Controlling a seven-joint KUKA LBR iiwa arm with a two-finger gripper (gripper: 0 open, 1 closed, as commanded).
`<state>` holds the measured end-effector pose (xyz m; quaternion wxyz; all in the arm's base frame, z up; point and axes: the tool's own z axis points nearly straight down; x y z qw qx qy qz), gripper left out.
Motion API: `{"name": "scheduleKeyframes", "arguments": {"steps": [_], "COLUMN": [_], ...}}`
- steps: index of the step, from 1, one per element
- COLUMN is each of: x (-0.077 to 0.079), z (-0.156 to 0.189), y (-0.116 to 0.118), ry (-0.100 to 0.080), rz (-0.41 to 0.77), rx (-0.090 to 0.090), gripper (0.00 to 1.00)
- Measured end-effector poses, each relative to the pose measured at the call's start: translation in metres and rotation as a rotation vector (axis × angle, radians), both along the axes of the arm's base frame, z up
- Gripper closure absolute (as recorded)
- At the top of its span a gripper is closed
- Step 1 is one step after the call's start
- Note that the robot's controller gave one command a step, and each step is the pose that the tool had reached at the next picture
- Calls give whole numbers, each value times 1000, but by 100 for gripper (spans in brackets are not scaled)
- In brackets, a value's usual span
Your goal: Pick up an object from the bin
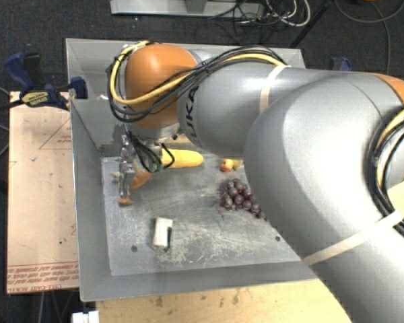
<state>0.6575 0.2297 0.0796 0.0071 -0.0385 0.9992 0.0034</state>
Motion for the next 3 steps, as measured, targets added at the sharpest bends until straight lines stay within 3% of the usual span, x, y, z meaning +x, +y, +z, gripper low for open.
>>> {"name": "scheduleKeyframes", "arguments": {"steps": [1, 2, 3], "x": [-17, -17, -30], "z": [49, 118, 155], "y": [5, 9, 0], "ry": [15, 14, 10], "rz": [38, 37, 2], "rx": [-8, -6, -5], "gripper": [100, 100, 100]}}
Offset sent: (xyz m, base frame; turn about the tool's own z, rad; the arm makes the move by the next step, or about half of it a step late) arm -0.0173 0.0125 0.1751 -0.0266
